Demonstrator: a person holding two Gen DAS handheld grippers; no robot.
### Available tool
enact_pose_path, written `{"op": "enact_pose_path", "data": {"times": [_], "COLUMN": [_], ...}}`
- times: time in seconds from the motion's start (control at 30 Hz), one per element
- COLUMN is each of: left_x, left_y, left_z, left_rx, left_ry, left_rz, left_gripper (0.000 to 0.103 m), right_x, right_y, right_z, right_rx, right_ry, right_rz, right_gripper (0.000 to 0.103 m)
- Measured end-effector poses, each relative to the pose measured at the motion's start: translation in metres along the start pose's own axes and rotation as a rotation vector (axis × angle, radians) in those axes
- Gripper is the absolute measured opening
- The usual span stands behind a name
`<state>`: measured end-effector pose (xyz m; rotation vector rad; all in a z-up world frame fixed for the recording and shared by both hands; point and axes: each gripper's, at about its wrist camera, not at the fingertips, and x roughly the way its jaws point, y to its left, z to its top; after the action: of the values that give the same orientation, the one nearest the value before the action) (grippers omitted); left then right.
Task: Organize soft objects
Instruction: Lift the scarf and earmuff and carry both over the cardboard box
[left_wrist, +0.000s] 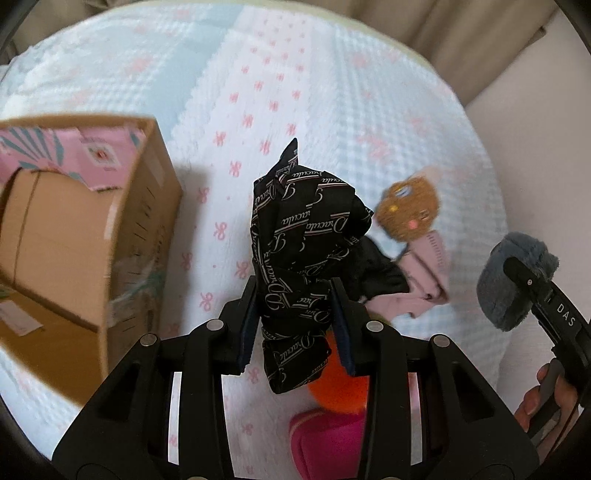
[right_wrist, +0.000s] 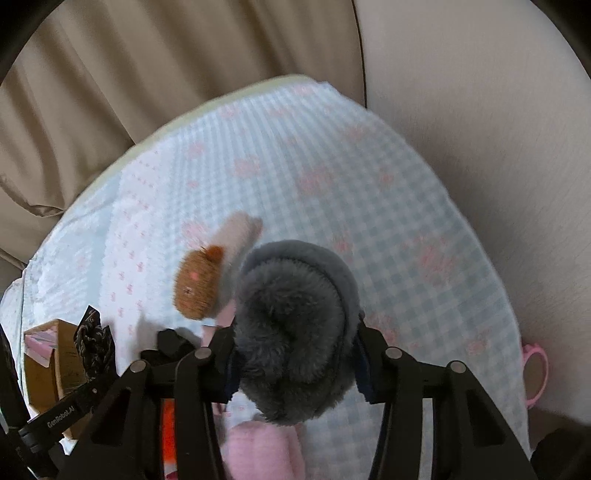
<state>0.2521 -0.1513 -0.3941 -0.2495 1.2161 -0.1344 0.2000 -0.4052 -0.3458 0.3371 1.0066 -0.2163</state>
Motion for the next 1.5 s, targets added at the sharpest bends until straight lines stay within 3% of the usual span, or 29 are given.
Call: {"op": "enact_pose_path", "data": {"times": [0.4,0.77,1.17,1.5], "left_x": [-0.139,-0.253,-0.315,-0.301], "left_y": [-0.013,0.025,0.153,0.261], "left_z": [0.003,0.003,0.016,0.038], "left_rx": [0.008,0.007,0.007,0.044], "left_ry": [-0.177,-0.307,-0.343,-0.259], "left_rz": [-0.042,-0.032,0.015,0.044], "left_gripper": [0.033,0.032,0.033,0.033], "right_x": [-0.134,-0.23,-0.25,-0.2], "right_y": [0.038,0.117,0.253,0.36], "right_z": [0.011,-0.001,-0.048,-0.087], "right_rx": [-0.094,-0.208,-0.298,-0.284], "right_ry": [-0.149,-0.225,-0.211,-0.115], "right_rz": [0.037,0.117,0.199,0.194], "right_gripper": [0.045,0.045,0.045,0.045]}}
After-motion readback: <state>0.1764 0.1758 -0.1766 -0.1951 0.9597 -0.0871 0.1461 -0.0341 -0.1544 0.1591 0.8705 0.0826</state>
